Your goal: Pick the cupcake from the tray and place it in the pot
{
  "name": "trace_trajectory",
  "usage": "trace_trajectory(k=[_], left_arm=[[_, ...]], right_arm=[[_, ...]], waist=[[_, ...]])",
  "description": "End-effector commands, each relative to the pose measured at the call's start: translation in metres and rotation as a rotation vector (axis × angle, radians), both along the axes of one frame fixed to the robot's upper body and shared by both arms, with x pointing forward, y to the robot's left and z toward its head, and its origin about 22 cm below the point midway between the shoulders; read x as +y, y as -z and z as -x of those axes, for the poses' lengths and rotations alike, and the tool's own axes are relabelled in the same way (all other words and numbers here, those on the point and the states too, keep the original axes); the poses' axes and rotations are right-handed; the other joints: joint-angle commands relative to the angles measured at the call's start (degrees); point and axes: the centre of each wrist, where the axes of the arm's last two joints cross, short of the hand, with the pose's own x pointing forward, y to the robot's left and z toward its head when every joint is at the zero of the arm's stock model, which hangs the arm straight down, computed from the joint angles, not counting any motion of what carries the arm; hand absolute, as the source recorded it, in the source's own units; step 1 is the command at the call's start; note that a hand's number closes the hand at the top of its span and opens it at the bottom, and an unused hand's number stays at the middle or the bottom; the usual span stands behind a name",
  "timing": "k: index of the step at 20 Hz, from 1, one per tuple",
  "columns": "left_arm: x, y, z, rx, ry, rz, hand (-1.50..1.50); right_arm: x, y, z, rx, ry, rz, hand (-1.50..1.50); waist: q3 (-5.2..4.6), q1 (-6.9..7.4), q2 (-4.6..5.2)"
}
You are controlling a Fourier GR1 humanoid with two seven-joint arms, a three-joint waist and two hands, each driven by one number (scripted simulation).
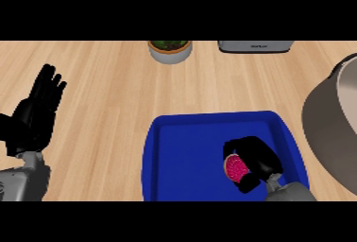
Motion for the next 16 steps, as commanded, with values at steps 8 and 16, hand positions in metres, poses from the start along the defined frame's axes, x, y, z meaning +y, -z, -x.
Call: trace_trajectory(k=[8, 16], left_arm=[[0.006, -0.005, 0.007, 0.004, -0.004, -0.021, 0.0], [0.019, -0.001, 0.008, 0.008, -0.036, -0.012, 0.0]], right_arm=[[0.009, -0.058, 0.153, -0.107, 0.061, -0.096, 1.5], [-0.009, -0.12, 0.155, -0.555, 0.379, -0.349, 1.5]], waist=[[0.01, -1.2, -0.3], [0.07, -1.58, -0.4]])
